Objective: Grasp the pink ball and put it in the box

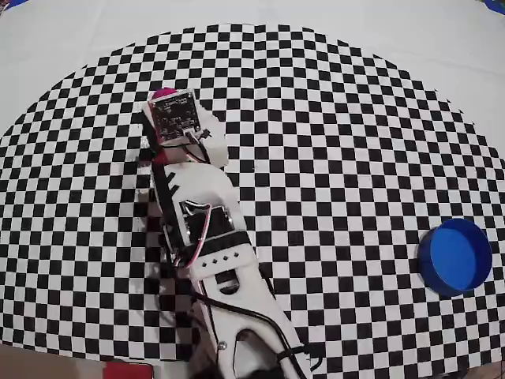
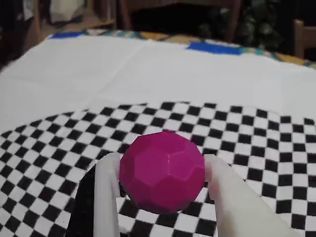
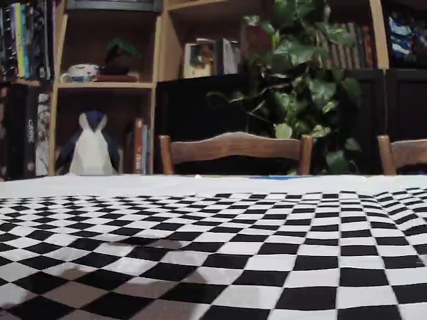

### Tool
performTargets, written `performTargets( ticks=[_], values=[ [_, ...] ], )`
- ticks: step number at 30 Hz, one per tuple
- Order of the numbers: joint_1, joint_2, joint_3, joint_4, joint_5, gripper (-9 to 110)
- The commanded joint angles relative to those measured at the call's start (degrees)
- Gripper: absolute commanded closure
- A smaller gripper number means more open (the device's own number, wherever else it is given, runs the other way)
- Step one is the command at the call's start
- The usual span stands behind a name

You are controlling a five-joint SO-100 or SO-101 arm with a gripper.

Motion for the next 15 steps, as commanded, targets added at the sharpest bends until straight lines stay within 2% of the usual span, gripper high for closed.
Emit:
performTargets(
  ticks=[1, 15],
  values=[
    [2.9, 3.6, 0.4, 0.1, 0.2, 101],
    [16.8, 4.4, -0.1, -0.2, 0.3, 101]
  ],
)
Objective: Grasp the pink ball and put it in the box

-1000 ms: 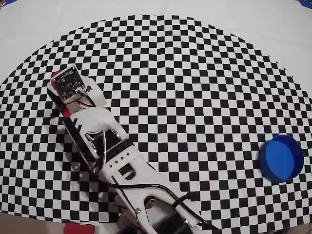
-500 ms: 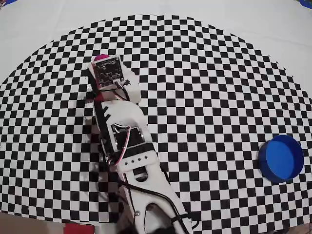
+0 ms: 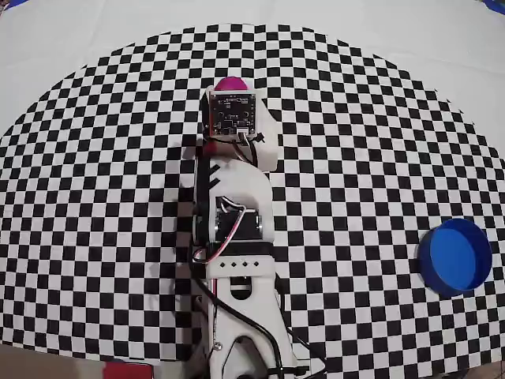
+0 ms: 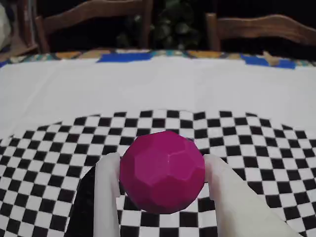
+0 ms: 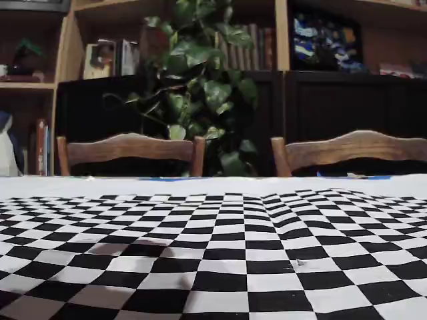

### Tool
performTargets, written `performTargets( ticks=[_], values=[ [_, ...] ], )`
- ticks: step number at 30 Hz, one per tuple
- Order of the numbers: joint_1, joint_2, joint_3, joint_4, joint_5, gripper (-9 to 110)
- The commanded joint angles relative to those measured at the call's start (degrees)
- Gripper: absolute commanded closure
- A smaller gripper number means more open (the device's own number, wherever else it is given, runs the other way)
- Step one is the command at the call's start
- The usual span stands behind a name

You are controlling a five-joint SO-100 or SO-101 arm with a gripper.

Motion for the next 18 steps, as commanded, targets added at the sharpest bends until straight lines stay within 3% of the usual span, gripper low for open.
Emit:
performTargets(
  ticks=[1, 18],
  values=[
    [3.3, 2.3, -0.6, -0.2, 0.3, 101],
    [21.7, 3.5, 0.1, 0.1, 0.4, 101]
  ],
)
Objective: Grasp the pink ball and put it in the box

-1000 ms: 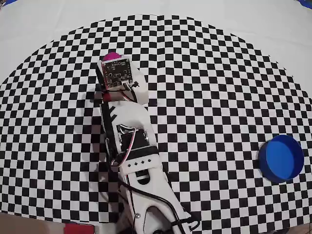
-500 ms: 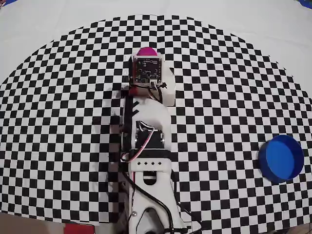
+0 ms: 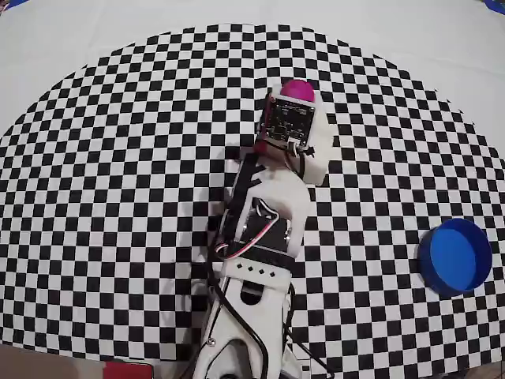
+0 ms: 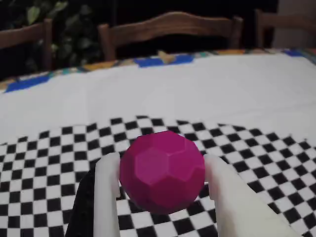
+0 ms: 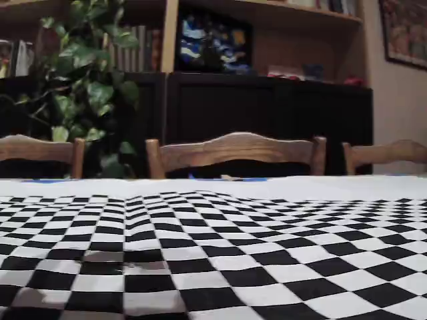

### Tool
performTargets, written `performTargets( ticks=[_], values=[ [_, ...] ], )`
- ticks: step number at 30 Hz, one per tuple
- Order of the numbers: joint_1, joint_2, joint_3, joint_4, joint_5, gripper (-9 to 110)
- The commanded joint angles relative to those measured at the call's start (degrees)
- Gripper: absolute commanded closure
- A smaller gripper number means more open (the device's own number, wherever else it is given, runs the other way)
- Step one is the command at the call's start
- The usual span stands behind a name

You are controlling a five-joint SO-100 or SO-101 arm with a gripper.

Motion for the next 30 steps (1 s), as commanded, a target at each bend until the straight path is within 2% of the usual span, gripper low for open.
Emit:
performTargets(
  ticks=[1, 30],
  values=[
    [4.0, 1.5, -0.3, 0.1, 0.4, 101],
    [38.1, 6.4, 4.6, 2.7, 1.4, 101]
  ],
)
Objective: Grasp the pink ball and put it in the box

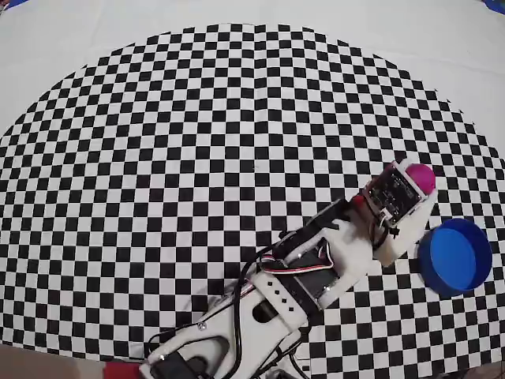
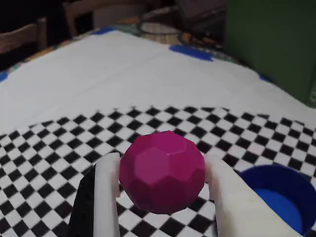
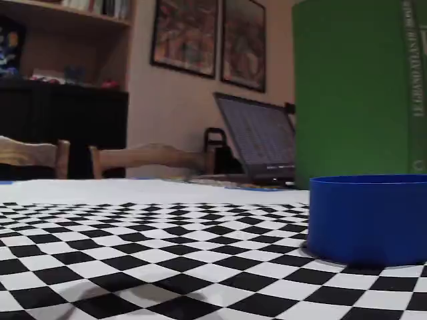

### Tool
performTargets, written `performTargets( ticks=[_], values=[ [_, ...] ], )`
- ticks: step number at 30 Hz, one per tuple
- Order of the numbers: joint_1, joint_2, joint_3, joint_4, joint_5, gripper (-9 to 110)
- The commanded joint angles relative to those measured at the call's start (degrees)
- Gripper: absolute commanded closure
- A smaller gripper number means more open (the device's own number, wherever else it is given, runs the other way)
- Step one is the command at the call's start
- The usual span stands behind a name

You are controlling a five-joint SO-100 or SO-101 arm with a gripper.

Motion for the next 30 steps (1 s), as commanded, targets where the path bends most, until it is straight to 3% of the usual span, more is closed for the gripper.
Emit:
performTargets(
  ticks=[1, 15, 30],
  values=[
    [3.9, 1.8, 0.0, 0.1, 0.5, 101],
    [13.0, 2.6, 2.6, 0.1, 0.5, 101],
    [15.4, -4.6, 2.0, -4.8, 0.0, 101]
  ],
)
